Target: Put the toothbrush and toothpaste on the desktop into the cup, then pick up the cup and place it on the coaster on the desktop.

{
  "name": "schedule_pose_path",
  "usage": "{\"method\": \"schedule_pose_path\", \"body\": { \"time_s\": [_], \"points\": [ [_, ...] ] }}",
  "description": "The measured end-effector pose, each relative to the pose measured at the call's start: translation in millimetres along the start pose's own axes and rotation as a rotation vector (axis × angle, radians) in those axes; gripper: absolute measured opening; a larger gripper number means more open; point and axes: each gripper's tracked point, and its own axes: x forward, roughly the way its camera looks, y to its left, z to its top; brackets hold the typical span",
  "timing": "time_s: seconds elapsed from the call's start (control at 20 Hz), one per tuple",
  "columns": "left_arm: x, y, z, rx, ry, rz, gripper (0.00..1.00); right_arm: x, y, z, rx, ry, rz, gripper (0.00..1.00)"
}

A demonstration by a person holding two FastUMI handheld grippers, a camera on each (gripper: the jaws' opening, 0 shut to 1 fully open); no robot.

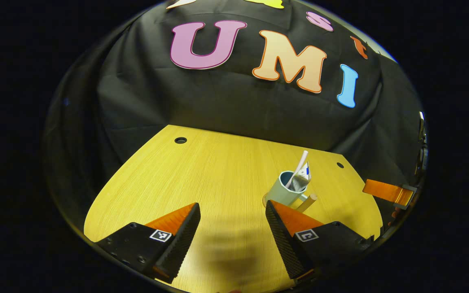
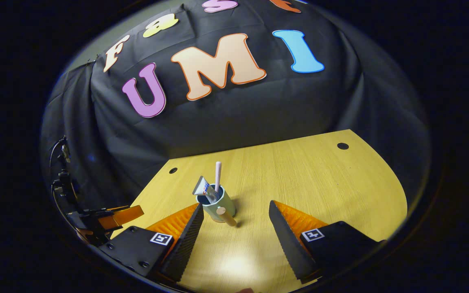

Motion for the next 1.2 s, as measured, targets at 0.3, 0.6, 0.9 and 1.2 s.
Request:
{"method": "schedule_pose_path", "body": {
  "time_s": [0.3, 0.6, 0.9, 1.2],
  "points": [
    [6.9, 1.7, -6.5, -0.004, 0.024, -0.050, 0.94, -17.7, -12.0, 19.9, 0.019, -0.066, -0.064, 0.98],
    [8.5, 9.8, -8.6, 0.017, 0.039, -0.055, 0.94, -34.1, -14.9, 17.2, 0.018, -0.082, -0.106, 0.99],
    [8.2, 6.1, -12.7, 0.030, 0.047, -0.071, 0.94, -42.3, -14.3, 14.3, 0.020, -0.080, -0.117, 0.99],
    [9.8, -2.4, -16.2, 0.041, 0.061, -0.088, 0.94, -53.2, -19.4, 12.4, 0.031, -0.085, -0.135, 0.99]
  ]
}}
